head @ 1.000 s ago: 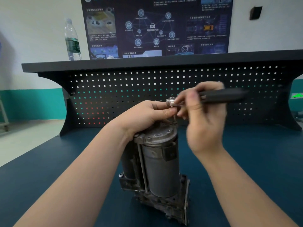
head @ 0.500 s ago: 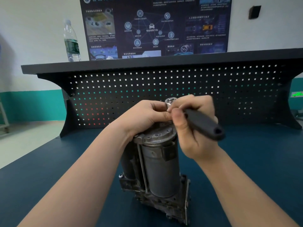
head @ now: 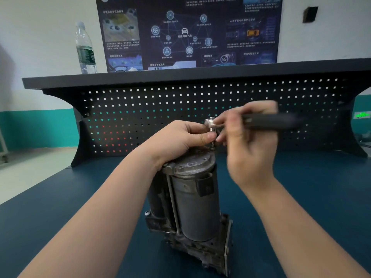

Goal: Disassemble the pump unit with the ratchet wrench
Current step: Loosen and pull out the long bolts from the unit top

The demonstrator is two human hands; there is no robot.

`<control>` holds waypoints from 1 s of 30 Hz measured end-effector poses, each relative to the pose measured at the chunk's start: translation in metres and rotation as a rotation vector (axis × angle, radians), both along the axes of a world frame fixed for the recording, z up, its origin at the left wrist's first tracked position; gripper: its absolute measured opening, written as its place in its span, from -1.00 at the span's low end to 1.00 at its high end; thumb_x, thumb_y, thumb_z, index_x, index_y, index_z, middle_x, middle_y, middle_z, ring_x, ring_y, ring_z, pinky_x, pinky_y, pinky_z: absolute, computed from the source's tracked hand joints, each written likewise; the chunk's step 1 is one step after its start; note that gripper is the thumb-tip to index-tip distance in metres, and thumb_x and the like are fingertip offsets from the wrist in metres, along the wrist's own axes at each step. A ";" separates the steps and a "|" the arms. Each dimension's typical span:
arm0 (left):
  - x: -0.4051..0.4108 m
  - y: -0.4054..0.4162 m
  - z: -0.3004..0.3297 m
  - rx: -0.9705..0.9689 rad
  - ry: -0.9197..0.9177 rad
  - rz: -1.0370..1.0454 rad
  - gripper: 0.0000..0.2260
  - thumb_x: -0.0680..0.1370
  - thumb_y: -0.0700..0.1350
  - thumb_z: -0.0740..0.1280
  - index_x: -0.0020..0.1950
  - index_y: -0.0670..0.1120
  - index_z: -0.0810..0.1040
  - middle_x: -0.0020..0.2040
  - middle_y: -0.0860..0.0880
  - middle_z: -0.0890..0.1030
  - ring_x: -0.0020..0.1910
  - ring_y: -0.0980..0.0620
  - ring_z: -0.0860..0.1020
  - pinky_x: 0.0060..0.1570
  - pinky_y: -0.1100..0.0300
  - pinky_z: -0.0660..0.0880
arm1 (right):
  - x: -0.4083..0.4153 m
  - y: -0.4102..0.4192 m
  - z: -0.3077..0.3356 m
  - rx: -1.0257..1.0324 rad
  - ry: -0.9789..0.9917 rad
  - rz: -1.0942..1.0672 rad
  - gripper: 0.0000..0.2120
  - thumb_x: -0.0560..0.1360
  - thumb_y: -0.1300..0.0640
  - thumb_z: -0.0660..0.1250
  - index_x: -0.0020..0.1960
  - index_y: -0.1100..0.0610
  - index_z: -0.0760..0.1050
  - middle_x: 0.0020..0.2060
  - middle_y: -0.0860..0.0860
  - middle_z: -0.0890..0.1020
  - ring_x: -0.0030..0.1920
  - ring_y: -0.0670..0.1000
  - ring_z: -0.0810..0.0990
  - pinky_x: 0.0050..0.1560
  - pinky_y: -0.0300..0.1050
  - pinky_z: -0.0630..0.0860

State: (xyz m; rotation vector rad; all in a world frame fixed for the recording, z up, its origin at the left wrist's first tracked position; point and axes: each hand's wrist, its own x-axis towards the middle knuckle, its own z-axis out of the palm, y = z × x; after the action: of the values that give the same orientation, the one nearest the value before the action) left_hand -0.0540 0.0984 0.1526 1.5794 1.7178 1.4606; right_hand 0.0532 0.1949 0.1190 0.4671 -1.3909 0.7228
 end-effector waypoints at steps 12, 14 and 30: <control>-0.003 0.000 -0.002 0.036 -0.079 -0.038 -0.81 0.41 -0.08 0.39 -0.01 -0.07 0.66 -0.11 0.01 0.71 -0.16 0.16 0.62 -0.13 0.36 0.53 | 0.000 0.016 0.017 -0.935 -0.220 0.918 -0.75 0.61 0.16 0.11 -0.23 0.14 0.36 -0.39 0.09 0.58 -0.52 -0.04 0.42 -0.51 -0.27 0.32; -0.003 0.002 -0.002 0.037 -0.064 -0.018 -0.89 0.49 -0.14 0.37 -0.03 -0.07 0.66 -0.13 0.03 0.71 -0.17 0.17 0.63 -0.14 0.36 0.53 | -0.001 0.011 0.013 -0.803 -0.160 0.726 -0.77 0.63 0.18 0.12 -0.20 0.13 0.37 -0.38 0.08 0.60 -0.52 -0.03 0.45 -0.48 -0.25 0.35; 0.001 0.005 -0.001 -0.020 0.012 0.032 -0.91 0.53 -0.10 0.38 -0.07 -0.04 0.68 -0.15 0.05 0.71 -0.16 0.20 0.62 -0.05 0.37 0.53 | 0.000 0.019 0.016 -0.858 -0.180 0.769 -0.78 0.59 0.24 0.10 -0.22 0.14 0.35 -0.40 0.10 0.61 -0.51 -0.03 0.44 -0.48 -0.24 0.36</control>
State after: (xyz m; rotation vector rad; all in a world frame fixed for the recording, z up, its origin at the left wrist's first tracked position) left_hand -0.0528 0.1037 0.1519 1.5601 1.7671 1.4473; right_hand 0.0531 0.2137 0.1355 0.2307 -0.8999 1.9139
